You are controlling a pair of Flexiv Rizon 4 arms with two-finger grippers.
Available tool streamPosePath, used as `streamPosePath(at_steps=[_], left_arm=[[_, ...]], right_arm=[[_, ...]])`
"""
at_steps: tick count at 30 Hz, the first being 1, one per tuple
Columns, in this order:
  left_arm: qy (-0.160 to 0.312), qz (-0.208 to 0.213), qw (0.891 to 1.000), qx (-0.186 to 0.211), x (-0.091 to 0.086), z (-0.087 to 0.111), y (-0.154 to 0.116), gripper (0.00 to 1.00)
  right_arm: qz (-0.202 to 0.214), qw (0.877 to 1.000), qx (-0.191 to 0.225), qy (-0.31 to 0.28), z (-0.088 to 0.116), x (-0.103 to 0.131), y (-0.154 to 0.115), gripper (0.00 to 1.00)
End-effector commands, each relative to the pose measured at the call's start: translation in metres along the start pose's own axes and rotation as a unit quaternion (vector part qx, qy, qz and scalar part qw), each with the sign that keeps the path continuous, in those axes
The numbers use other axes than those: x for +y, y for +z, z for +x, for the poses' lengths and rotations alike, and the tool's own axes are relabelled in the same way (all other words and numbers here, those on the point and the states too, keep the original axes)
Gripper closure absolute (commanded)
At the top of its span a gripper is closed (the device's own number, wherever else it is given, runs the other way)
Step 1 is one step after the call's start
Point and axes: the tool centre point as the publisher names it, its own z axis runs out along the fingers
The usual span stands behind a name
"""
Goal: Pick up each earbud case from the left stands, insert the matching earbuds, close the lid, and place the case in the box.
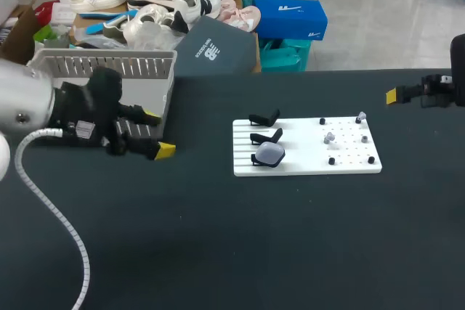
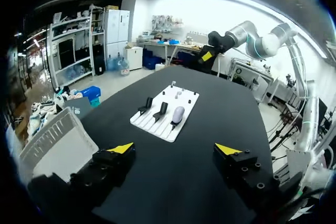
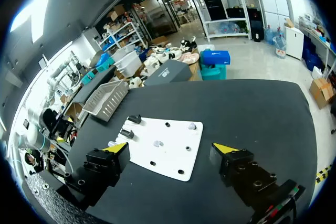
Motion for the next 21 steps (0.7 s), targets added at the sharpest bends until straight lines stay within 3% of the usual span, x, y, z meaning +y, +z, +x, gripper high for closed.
streamPosePath(at_steps=[1, 8, 16, 21], left_arm=[[0.126, 0.11, 0.983, -0.07, -0.005, 0.004, 0.015, 0.0], [0.163, 0.129, 0.976, -0.065, -0.019, 0.001, 0.046, 0.0], [0.128, 0.111, 0.983, -0.077, -0.023, -0.016, 0.082, 0.0], [0.135, 0.104, 0.983, -0.076, -0.022, -0.015, 0.095, 0.0]], right_arm=[[0.0, 1.0, 0.0, 0.0, 0.0, 0.0, 0.0, 0.0], [0.0, 1.0, 0.0, 0.0, 0.0, 0.0, 0.0, 0.0], [0.0, 1.0, 0.0, 0.0, 0.0, 0.0, 0.0, 0.0], [0.0, 1.0, 0.0, 0.0, 0.0, 0.0, 0.0, 0.0]])
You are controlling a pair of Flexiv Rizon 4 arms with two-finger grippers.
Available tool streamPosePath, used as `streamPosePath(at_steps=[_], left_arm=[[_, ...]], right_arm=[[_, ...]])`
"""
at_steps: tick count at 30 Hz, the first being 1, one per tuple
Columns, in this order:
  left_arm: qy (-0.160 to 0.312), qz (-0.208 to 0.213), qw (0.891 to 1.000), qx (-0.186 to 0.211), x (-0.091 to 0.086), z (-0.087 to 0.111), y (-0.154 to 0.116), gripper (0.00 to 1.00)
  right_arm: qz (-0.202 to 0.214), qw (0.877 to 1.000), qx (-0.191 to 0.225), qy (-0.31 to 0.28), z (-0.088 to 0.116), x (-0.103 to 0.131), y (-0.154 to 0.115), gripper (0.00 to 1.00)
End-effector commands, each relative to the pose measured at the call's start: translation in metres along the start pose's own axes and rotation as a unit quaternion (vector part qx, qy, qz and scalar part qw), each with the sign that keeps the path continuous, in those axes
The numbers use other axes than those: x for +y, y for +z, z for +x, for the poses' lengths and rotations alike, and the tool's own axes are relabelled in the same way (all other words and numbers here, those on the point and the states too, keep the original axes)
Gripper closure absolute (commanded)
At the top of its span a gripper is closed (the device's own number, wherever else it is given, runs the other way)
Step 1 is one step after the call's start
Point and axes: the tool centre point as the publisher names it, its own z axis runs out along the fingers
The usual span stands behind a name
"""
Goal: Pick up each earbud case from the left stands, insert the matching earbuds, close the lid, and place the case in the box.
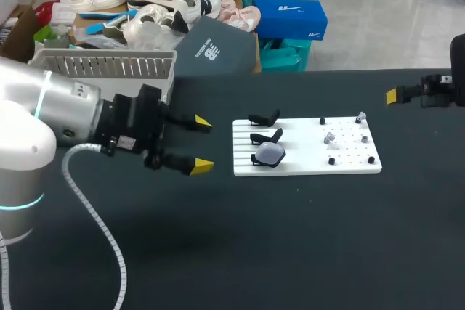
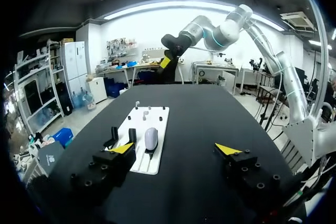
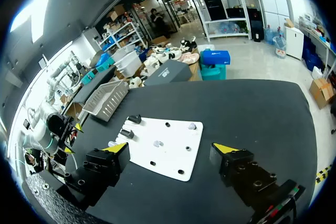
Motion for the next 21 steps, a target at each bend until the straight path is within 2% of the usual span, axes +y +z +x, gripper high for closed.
streamPosePath(at_steps=[1, 21], left_arm=[[0.001, -0.001, 1.0, -0.002, 0.005, 0.003, 0.02, 0.0], [0.005, 0.038, 0.999, 0.007, 0.023, 0.001, 0.071, 0.0]], right_arm=[[0.0, 1.0, 0.0, 0.0, 0.0, 0.0, 0.0, 0.0], [0.0, 1.0, 0.0, 0.0, 0.0, 0.0, 0.0, 0.0]])
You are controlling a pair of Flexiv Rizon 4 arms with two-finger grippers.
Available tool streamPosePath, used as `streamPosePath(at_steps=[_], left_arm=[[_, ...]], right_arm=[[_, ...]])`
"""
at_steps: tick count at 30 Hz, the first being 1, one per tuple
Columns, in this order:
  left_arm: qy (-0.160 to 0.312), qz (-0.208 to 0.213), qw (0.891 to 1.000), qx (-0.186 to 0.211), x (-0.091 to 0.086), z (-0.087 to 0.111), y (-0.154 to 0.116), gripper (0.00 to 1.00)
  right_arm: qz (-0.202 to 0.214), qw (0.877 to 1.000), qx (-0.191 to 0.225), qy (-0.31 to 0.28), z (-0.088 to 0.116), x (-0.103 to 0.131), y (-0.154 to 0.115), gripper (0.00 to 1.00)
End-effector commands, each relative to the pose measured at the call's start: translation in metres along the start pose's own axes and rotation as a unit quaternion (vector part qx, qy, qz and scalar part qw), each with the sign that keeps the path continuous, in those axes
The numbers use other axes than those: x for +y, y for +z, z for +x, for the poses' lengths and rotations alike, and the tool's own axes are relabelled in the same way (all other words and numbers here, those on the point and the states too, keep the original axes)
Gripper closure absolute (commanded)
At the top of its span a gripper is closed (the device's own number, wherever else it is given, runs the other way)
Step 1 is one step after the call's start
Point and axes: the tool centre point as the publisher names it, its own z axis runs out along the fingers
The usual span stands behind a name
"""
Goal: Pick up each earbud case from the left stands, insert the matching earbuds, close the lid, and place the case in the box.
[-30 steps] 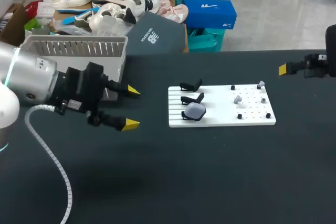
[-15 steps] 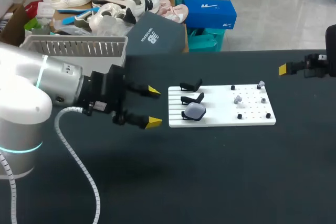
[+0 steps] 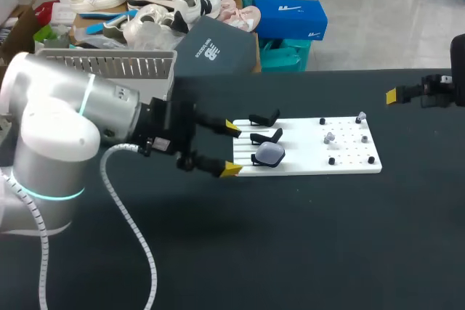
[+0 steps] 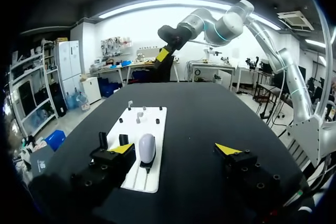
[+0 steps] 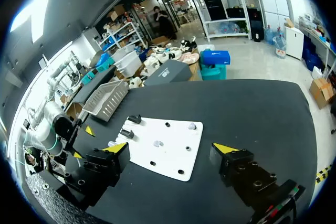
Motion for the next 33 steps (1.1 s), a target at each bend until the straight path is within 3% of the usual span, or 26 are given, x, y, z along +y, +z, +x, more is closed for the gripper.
streamPosePath(at_steps=[1, 19, 26, 33], left_arm=[[0.001, 0.013, 1.0, 0.006, 0.015, 0.002, 0.017, 0.0], [-0.005, -0.015, 1.0, 0.024, 0.047, 0.024, 0.043, 0.0], [-0.017, -0.018, 0.999, 0.036, 0.051, 0.036, 0.05, 0.0], [-0.029, -0.016, 0.999, 0.034, 0.051, 0.034, 0.057, 0.0]], right_arm=[[0.0, 1.0, 0.0, 0.0, 0.0, 0.0, 0.0, 0.0], [0.0, 1.0, 0.0, 0.0, 0.0, 0.0, 0.0, 0.0], [0.0, 1.0, 0.0, 0.0, 0.0, 0.0, 0.0, 0.0], [0.0, 1.0, 0.0, 0.0, 0.0, 0.0, 0.0, 0.0]])
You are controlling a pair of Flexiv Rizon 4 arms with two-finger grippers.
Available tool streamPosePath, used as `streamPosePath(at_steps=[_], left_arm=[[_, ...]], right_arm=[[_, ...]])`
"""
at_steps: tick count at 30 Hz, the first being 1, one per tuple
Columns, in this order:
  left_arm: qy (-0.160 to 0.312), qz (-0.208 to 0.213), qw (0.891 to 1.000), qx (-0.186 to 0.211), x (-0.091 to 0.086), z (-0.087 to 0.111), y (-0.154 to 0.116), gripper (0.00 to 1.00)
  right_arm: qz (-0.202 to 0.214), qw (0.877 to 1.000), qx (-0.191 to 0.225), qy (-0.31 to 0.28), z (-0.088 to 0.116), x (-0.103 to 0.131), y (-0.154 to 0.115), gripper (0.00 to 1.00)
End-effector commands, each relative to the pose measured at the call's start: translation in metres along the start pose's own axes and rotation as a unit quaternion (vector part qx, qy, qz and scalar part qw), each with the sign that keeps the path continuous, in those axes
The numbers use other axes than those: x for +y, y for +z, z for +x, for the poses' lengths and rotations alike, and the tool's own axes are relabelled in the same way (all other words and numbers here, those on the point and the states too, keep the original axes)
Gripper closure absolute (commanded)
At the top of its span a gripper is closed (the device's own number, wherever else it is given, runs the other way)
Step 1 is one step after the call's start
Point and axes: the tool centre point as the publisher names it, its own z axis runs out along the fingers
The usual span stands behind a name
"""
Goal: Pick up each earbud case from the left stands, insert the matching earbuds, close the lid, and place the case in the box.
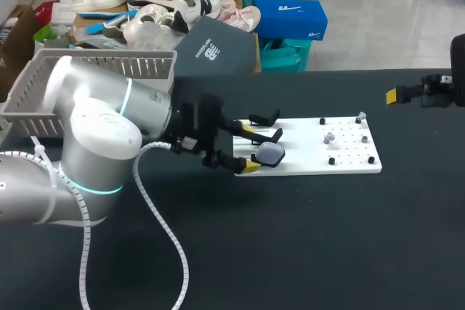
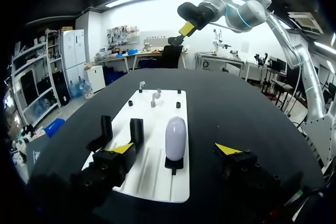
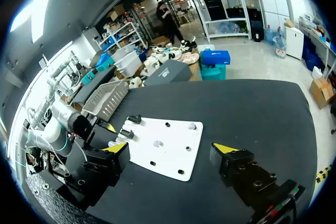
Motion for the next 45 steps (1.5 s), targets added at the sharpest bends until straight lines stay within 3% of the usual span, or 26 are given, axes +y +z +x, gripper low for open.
streamPosePath(at_steps=[1, 13, 16, 18, 28, 29, 32, 37, 45], left_arm=[[-0.004, 0.004, 1.0, 0.0, 0.002, -0.002, 0.006, 0.0], [-0.017, 0.009, 1.0, 0.004, -0.003, -0.002, 0.012, 0.02], [-0.021, 0.012, 1.0, 0.007, -0.002, -0.002, 0.013, 0.06], [-0.021, 0.012, 1.0, 0.007, -0.001, -0.002, 0.014, 0.27], [-0.016, 0.014, 1.0, 0.012, -0.003, -0.002, 0.018, 0.24], [-0.016, 0.015, 1.0, 0.013, -0.004, -0.002, 0.019, 0.26], [-0.015, 0.016, 1.0, 0.014, -0.004, -0.002, 0.019, 0.44], [-0.015, 0.017, 1.0, 0.015, -0.004, -0.002, 0.02, 0.51], [-0.019, 0.014, 1.0, 0.018, -0.002, -0.002, 0.021, 0.54]], right_arm=[[0.0, 1.0, 0.0, 0.0, 0.0, 0.0, 0.0, 0.0], [0.0, 1.0, 0.0, 0.0, 0.0, 0.0, 0.0, 0.0], [0.0, 1.0, 0.0, 0.0, 0.0, 0.0, 0.0, 0.0], [0.0, 1.0, 0.0, 0.0, 0.0, 0.0, 0.0, 0.0], [0.0, 1.0, 0.0, 0.0, 0.0, 0.0, 0.0, 0.0], [0.0, 1.0, 0.0, 0.0, 0.0, 0.0, 0.0, 0.0], [0.0, 1.0, 0.0, 0.0, 0.0, 0.0, 0.0, 0.0], [0.0, 1.0, 0.0, 0.0, 0.0, 0.0, 0.0, 0.0], [0.0, 1.0, 0.0, 0.0, 0.0, 0.0, 0.0, 0.0]])
